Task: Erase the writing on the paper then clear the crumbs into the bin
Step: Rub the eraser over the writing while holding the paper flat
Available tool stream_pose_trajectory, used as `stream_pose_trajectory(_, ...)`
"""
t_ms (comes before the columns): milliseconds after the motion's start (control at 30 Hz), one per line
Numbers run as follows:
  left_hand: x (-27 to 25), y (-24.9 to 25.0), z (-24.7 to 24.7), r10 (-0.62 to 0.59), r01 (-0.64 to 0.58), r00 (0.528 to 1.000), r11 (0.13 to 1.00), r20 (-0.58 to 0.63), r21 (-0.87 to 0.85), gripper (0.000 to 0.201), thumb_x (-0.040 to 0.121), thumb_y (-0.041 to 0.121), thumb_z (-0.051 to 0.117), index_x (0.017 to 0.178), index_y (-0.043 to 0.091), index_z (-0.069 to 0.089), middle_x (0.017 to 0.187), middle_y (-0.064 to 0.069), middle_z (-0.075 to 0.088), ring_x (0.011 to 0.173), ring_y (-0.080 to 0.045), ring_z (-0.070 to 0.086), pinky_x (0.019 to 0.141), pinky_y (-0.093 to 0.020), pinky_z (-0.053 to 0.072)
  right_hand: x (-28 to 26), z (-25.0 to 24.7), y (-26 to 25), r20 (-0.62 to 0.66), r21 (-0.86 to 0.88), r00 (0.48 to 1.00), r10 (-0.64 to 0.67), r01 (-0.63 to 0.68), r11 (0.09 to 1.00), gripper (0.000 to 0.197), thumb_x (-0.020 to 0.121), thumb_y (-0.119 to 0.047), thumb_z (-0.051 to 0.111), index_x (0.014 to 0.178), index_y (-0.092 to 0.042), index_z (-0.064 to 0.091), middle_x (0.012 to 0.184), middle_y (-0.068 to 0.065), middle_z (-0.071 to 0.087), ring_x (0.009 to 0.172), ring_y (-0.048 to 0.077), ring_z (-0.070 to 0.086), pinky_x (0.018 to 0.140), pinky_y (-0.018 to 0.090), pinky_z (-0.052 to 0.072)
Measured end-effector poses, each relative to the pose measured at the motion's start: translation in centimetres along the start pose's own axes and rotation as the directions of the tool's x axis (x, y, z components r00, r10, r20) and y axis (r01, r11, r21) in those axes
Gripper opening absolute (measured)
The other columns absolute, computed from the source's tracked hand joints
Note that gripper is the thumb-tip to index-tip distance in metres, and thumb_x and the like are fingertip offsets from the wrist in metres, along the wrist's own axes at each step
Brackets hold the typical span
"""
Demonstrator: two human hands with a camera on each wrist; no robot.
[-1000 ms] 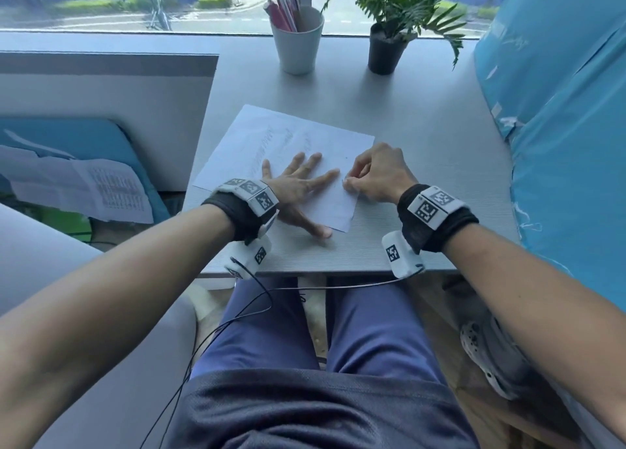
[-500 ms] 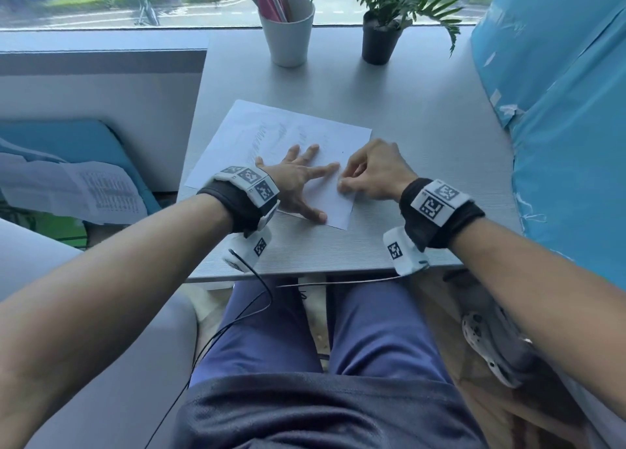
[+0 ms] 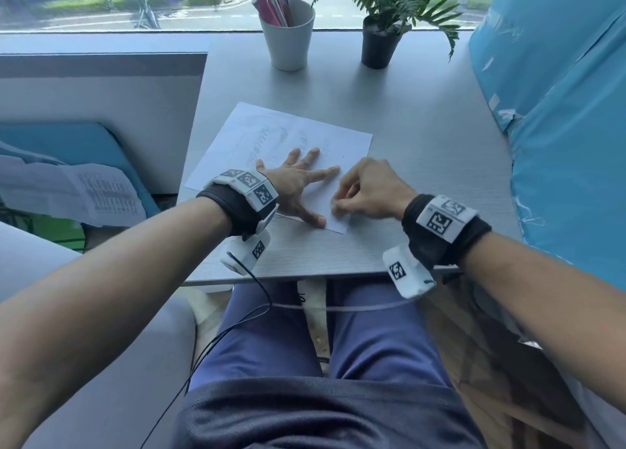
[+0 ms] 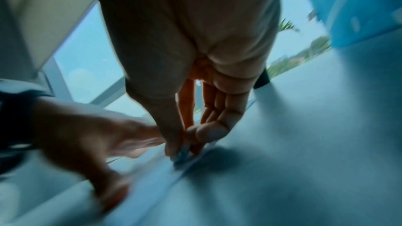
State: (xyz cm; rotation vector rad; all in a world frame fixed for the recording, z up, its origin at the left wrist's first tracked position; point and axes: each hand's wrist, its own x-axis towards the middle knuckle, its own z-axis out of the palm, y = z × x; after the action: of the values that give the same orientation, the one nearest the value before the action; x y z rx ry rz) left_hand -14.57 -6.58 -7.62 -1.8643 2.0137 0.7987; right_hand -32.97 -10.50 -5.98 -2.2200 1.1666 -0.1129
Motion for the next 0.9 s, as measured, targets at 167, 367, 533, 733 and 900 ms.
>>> stream_pose_trajectory(167,-0.1,0.1,-0.1,0.002,-0.002,1.0,1.0,0.002,0.001,0.113,0.068,0.075,0.07,0.149,0.058,-0.006,0.159,0.012,-0.03,0.147,-0.02,-0.027,0.104,-0.081,0.001,0.0,0.2,-0.2,-0.024,-0.001,1.0,-0.012,0.012,1.0,0.003,0.072,-0.018,0.079,0.073,-0.016,0.077,0.062,-0.011,0.062,0.059,0.001,0.058,0.057,0.013,0.043)
stream_pose_trajectory(367,0.0,0.1,0.0,0.011,-0.011,1.0,1.0,0.0,0.007,0.111,0.069,0.073,0.071,0.15,0.057,-0.004,0.16,0.012,-0.03,0.148,-0.02,-0.027,0.104,-0.081,0.0,1.2,-0.8,1.1,-0.125,0.054,0.99,0.061,-0.054,0.997,0.007,0.07,-0.02,0.08,0.075,-0.016,0.079,0.061,-0.009,0.064,0.062,0.004,0.061,0.058,0.011,0.043)
stream_pose_trajectory(533,0.0,-0.1,0.1,0.017,-0.017,1.0,1.0,0.001,0.018,0.114,0.067,0.076,0.069,0.149,0.056,-0.007,0.159,0.012,-0.032,0.147,-0.02,-0.028,0.104,-0.081,-0.001,0.3,0.0,0.0,0.066,0.01,0.997,-0.027,0.027,1.0,0.007,0.07,-0.02,0.083,0.073,-0.016,0.078,0.061,-0.009,0.067,0.052,-0.004,0.059,0.056,0.013,0.049)
stream_pose_trajectory(733,-0.7,-0.7,0.4,0.094,-0.093,0.994,0.995,-0.053,0.02,0.109,0.07,0.077,0.065,0.155,0.048,0.003,0.163,0.009,-0.021,0.15,-0.021,-0.021,0.106,-0.079,0.0,3.5,-2.8,2.4,-0.085,0.07,0.992,0.094,-0.088,0.994,0.009,0.073,-0.023,0.081,0.08,-0.019,0.079,0.066,-0.007,0.068,0.059,-0.006,0.059,0.048,-0.001,0.037)
stream_pose_trajectory(900,-2.5,-0.1,1.4,0.357,-0.317,0.917,0.924,-0.18,0.216,0.096,0.083,0.075,0.05,0.156,0.02,0.022,0.166,-0.001,-0.005,0.153,-0.015,-0.003,0.121,-0.058,0.0,3.7,-2.6,2.9,-0.051,0.1,0.993,0.106,-0.101,0.99,0.008,0.076,-0.017,0.078,0.083,-0.015,0.079,0.068,-0.003,0.071,0.056,-0.003,0.06,0.049,0.001,0.04)
